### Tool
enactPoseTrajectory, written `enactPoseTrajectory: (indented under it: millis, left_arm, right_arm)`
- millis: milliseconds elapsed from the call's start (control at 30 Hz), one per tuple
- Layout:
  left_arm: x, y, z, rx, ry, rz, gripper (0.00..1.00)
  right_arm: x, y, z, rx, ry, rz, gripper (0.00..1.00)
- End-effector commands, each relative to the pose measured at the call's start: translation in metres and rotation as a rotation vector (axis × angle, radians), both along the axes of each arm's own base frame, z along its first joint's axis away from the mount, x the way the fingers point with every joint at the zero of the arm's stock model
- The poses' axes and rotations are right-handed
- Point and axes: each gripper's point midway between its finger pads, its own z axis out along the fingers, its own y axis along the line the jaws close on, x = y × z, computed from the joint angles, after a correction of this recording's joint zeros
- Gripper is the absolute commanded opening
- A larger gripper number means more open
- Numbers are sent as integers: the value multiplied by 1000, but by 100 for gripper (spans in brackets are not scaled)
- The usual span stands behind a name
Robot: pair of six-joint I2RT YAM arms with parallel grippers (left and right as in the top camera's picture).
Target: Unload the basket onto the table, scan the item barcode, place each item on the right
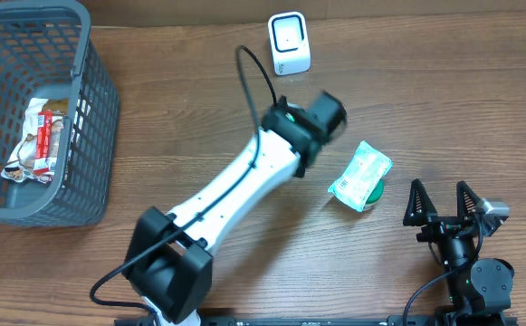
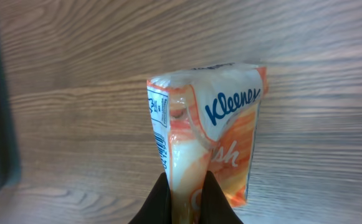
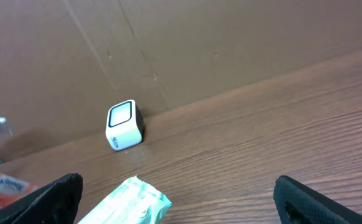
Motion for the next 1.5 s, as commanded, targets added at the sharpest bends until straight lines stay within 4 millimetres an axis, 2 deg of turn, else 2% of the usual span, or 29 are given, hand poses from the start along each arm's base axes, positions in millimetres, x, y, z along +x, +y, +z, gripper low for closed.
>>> enactPoseTrajectory:
  millis: [0,133,233,667,967,1133,1467]
  left_arm:
    - [-3,10,-3,102,-134,44,4]
    - [-15,4,-33,119,-123,1,4]
    - [-18,7,-44,126,-122,-6,4]
    - [-26,13,-74,144,-103,-58,4]
    - [-27,10,-78,124,-86,-70,5]
    - [-29,7,-81,101,-72,-69,12]
    - [-30,2,-84,70,-58,-70,17]
  right_arm:
    - [0,0,-1,-2,-6,1,100]
    - [0,0,-1,-2,-6,1,100]
    - [0,0,-1,-2,-6,1,100]
    - [0,0,-1,-2,-6,1,100]
    - [0,0,-1,-2,-6,1,100]
    - [0,0,-1,-2,-6,1,100]
    - [0,0,-1,-2,-6,1,100]
